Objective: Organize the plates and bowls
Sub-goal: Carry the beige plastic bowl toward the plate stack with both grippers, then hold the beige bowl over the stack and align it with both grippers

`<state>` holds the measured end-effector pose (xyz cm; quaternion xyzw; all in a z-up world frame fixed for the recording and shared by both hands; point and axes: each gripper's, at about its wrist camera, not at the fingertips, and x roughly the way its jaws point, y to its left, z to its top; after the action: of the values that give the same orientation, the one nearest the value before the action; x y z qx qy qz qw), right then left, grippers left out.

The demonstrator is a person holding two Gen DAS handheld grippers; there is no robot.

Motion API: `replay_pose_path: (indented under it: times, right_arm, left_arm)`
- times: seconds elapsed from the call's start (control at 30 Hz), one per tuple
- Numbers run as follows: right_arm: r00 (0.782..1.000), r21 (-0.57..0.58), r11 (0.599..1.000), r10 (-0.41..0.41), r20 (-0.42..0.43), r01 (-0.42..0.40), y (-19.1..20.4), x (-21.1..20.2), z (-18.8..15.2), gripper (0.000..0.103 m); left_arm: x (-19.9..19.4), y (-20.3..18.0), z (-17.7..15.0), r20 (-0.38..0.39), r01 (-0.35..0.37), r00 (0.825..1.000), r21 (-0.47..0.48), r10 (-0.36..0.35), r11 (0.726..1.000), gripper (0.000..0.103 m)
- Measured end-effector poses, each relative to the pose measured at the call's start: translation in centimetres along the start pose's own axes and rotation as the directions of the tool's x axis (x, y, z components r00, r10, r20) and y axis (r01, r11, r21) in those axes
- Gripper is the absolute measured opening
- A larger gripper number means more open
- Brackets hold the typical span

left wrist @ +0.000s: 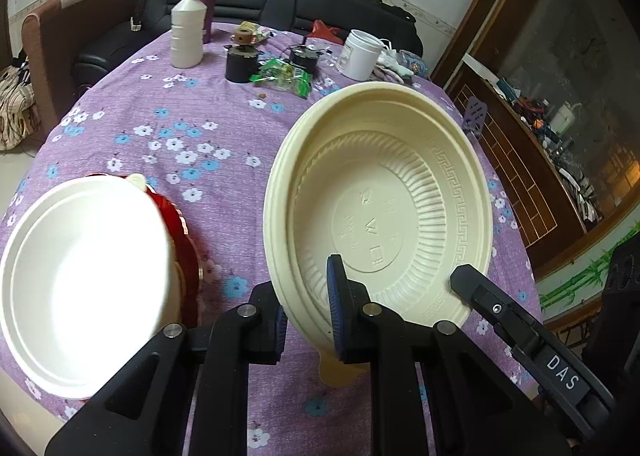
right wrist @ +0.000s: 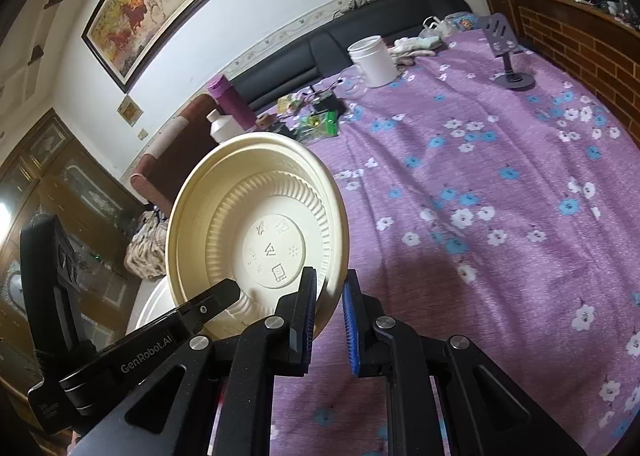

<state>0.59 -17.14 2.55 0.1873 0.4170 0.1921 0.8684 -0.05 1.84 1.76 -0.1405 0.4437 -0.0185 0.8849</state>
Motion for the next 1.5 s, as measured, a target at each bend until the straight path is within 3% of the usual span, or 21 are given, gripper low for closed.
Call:
replay_pose_path:
  times: [0.43,0.87,1.2,1.5]
  right_arm:
    - [0.995,-0.060,0.993,0.097,-0.012,-0.098,4.0,-0.3,1.8,0.012]
    - [0.970,-0.172,0.957,0.220,-0.101,-0.235,11.0,1.6,2.2,0.012]
    - [0.949,-0.228,0.928,0.257,-0.180,-0.295,15.3,3.7,0.8,0.012]
    - [0.942,-0.252,0.918,0.253,-0.222,-0.306,16.6,4.5,-0.2,0.012]
  left_arm:
    - [-4.0,2.2,1.7,0.095,-0.031,0.995,-0.037,0.034,0.999,0.016]
    - [-8.5,7.4,1.8,0.177,-0.128,0.973,-0.109,0.146,0.986,0.016]
    - [-10.4,11.5,0.8,0.186,-0.174,0.961,-0.177,0.207,0.969,0.016]
    - [-10.5,12.6,-0.5,0.165,-0.198,0.960,-0.181,0.228,0.963,0.018]
